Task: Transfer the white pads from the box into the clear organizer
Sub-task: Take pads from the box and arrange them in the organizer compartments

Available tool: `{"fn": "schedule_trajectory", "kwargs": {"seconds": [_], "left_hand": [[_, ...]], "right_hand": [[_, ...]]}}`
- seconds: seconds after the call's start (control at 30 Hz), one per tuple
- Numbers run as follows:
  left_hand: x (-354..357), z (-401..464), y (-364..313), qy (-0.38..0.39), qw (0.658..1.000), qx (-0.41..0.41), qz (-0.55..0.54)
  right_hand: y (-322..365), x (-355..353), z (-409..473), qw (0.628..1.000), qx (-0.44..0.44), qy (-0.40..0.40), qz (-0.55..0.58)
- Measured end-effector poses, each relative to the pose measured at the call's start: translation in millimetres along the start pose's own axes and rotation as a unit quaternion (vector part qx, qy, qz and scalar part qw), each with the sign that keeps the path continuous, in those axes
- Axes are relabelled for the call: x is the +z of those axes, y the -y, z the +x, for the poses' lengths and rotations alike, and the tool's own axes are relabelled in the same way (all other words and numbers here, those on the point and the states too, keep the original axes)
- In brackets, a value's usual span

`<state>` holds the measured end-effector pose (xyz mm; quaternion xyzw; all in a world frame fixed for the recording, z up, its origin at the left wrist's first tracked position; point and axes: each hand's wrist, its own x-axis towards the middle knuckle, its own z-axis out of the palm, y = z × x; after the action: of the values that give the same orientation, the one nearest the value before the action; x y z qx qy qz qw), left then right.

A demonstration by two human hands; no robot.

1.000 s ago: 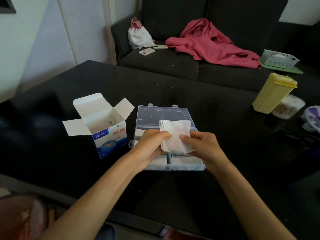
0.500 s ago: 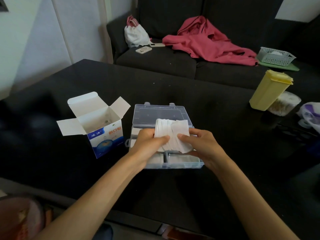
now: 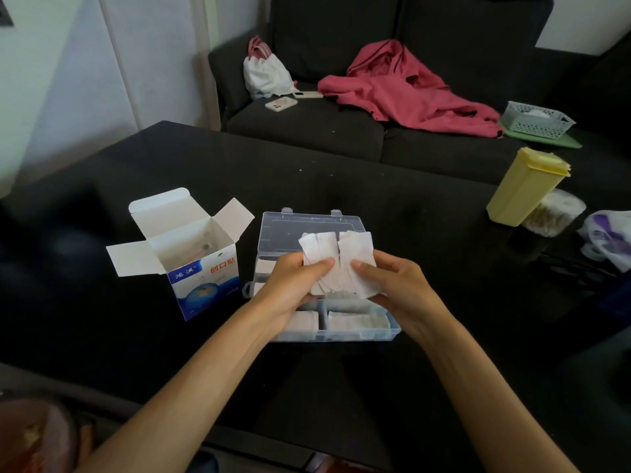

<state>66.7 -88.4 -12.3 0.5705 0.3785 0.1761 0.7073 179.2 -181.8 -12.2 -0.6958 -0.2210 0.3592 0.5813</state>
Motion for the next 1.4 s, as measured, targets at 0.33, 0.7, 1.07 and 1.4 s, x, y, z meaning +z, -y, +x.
{"fn": "schedule_trajectory", "kwargs": {"seconds": [0.33,0.7,1.07,1.4], "left_hand": [[-19.8,5.8,-11.4,-0.098,0.994,0.051,0.0],[-25.8,-8.9,-26.2,-0.011,1.0,0.002,-0.029],[-28.2,-7.3,-26.0,-0.001,0.999,0.011,-0.046],[-26.8,-6.3,-25.8,-0.011,0.997,-0.004,-0.072]], "right_hand": [[32.5,-38.3,25.7,0.878,-0.162,0.118,-0.435],[34.1,-29.1,48.9,0.817,-0.201,0.154,-0.518],[12.5,-17.4,73.9,0.813,-0.222,0.168,-0.511],[10.8,-14.8,75.0,0.752,-0.273,0.112,-0.589]]}}
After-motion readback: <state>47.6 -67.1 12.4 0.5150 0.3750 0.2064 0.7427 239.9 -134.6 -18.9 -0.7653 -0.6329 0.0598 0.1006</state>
